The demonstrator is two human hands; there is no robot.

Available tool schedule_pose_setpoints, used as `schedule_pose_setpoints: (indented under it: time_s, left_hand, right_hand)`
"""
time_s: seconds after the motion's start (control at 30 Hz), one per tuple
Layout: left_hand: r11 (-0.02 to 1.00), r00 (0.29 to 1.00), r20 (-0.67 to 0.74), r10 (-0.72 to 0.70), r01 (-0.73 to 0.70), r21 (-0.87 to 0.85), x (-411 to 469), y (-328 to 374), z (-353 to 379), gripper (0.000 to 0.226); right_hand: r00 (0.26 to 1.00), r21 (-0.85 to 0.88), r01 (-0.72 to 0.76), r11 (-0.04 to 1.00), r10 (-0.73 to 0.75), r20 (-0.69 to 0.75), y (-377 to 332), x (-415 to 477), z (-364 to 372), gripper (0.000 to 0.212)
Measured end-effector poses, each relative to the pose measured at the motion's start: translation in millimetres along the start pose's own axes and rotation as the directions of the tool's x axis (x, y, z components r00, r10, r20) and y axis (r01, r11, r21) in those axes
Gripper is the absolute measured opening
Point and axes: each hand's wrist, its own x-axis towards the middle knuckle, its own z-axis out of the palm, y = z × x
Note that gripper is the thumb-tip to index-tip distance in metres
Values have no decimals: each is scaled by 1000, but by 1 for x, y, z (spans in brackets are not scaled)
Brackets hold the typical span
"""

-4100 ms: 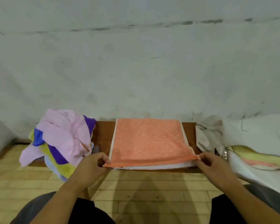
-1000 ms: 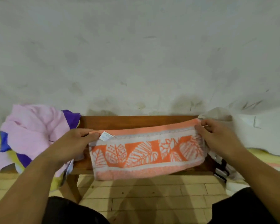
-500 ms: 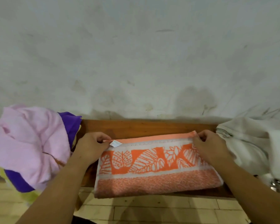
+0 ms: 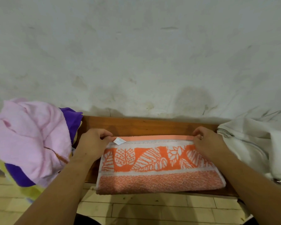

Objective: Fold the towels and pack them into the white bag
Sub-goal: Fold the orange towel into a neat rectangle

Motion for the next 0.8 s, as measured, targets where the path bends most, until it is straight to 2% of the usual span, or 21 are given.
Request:
schedule_pose_setpoints:
  time_s: [0.07,0.13,0.17,0.23,0.33,0.37,0.43,0.53,0.6,0.8]
  left_hand:
    - [999,999,-47,16,-17,-27,0,2,4,19]
    - [998,996,-77,36,-39,-40,0,4,8,20]
    - [999,996,-83,42,-44,-23,1,4,10,21]
    - [996,992,-107,70,-63,66,-1,5,15,26]
    - [961,950,-178,257,-232,149,-21,26,25,36]
    - [937,929,-160,333,-307,164,-34,36,32,39]
    - [904,916,-30,400,-389,179,-60,50,51,49]
    - [864,928,165,334,-372,340,-70,38,80,67]
    - [847,936,170,309,-353,399,-60,26,84,73]
    - [862,956,163,245,-292,415,-38,18,71,74]
  right_hand:
    - [999,-129,-16,991,22,48,-4,1,1,13]
    - [995,-325,-16,946,49,91,-10,-4,2,33]
    - [998,-431,8,902,18,56,-14,-10,4,43]
    - [985,-534,121,837,-167,-38,-26,-31,9,51]
    - [933,-421,343,840,-356,51,-45,-72,32,60]
    - [928,-386,370,845,-358,103,-46,-81,42,63]
    - [932,-360,363,860,-327,157,-37,-87,61,68]
    - [954,-336,300,893,-279,110,-17,-76,67,72]
    - [963,-332,268,905,-252,91,-7,-67,64,73]
    - [987,-342,156,927,-160,18,15,-55,46,75]
